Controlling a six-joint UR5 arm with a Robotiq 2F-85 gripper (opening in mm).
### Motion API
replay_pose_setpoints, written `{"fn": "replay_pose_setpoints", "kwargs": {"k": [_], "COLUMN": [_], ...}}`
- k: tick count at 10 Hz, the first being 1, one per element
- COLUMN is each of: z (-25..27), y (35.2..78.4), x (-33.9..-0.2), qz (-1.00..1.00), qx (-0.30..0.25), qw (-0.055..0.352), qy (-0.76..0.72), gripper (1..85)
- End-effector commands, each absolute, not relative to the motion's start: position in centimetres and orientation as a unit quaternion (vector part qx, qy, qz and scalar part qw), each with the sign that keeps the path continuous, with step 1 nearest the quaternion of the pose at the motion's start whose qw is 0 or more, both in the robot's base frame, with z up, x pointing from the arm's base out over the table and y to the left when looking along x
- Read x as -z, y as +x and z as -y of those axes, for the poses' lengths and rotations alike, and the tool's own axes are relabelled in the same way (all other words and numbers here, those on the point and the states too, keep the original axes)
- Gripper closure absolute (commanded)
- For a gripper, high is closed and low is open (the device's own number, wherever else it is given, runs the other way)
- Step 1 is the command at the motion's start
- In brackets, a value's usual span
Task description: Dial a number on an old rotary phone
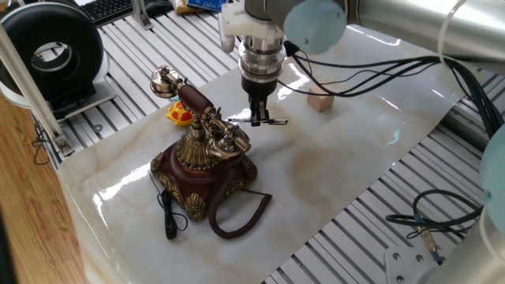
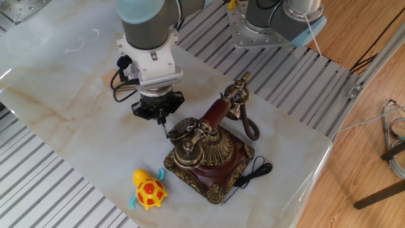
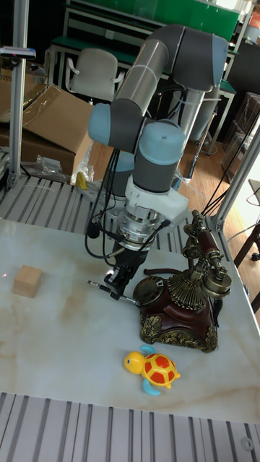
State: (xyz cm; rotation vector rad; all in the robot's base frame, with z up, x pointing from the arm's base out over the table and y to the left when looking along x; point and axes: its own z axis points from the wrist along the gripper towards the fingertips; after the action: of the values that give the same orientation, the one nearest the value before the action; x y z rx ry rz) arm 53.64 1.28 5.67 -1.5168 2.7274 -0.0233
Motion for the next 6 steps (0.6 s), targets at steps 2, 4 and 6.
{"fn": "replay_pose_setpoints", "kwargs": {"k": [2, 4, 6], "z": [-0.4, -0.8, -0.5], "y": [52.5, 51.5, 50.8], "x": [-10.4, -12.0, -12.7], "qz": [-0.878, -0.881, -0.885], "qx": [0.029, 0.021, 0.032], "qw": [-0.015, -0.003, -0.006], "qy": [-0.478, -0.472, -0.465], "gripper": [84.3, 84.3, 84.3]}}
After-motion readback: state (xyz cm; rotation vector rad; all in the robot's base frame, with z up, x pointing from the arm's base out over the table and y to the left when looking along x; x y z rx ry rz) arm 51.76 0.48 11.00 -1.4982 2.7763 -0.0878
